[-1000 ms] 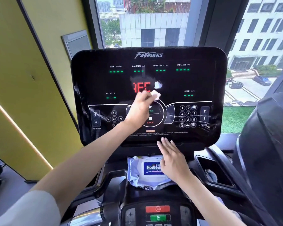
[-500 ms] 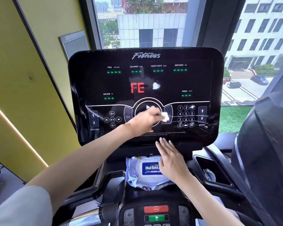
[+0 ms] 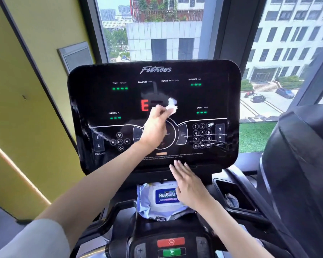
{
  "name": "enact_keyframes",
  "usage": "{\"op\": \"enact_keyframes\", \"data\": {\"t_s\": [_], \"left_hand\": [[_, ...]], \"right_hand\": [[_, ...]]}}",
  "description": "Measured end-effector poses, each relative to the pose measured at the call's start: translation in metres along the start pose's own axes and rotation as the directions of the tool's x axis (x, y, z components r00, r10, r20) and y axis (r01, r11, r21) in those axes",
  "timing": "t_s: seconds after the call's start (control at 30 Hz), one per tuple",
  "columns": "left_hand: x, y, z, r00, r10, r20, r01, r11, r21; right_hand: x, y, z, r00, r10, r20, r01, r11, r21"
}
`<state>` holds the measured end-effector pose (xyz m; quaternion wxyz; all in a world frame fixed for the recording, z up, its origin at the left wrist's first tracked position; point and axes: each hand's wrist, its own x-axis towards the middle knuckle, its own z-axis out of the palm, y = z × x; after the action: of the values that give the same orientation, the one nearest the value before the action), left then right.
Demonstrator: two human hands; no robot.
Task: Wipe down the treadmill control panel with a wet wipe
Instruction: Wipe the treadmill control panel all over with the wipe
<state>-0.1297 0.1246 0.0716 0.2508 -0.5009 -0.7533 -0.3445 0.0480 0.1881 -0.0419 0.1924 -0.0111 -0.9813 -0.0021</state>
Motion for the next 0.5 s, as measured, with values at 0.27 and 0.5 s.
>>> {"op": "enact_keyframes", "data": {"t_s": [0.27,0.5], "left_hand": [[-0.005,0.004,0.006,0.935,0.248,0.255,-0.271,0.961,0.061],[-0.032,0.017,0.021,0.71,0.454,0.538,-0.554,0.832,0.028]], "right_hand": [[-0.013,0.031,-0.018,0.999,0.007,-0.053,-0.012,0.997,-0.08],[-0.026,0.047,-0.019,0.986,0.154,-0.057,-0.157,0.986,-0.052]]}}
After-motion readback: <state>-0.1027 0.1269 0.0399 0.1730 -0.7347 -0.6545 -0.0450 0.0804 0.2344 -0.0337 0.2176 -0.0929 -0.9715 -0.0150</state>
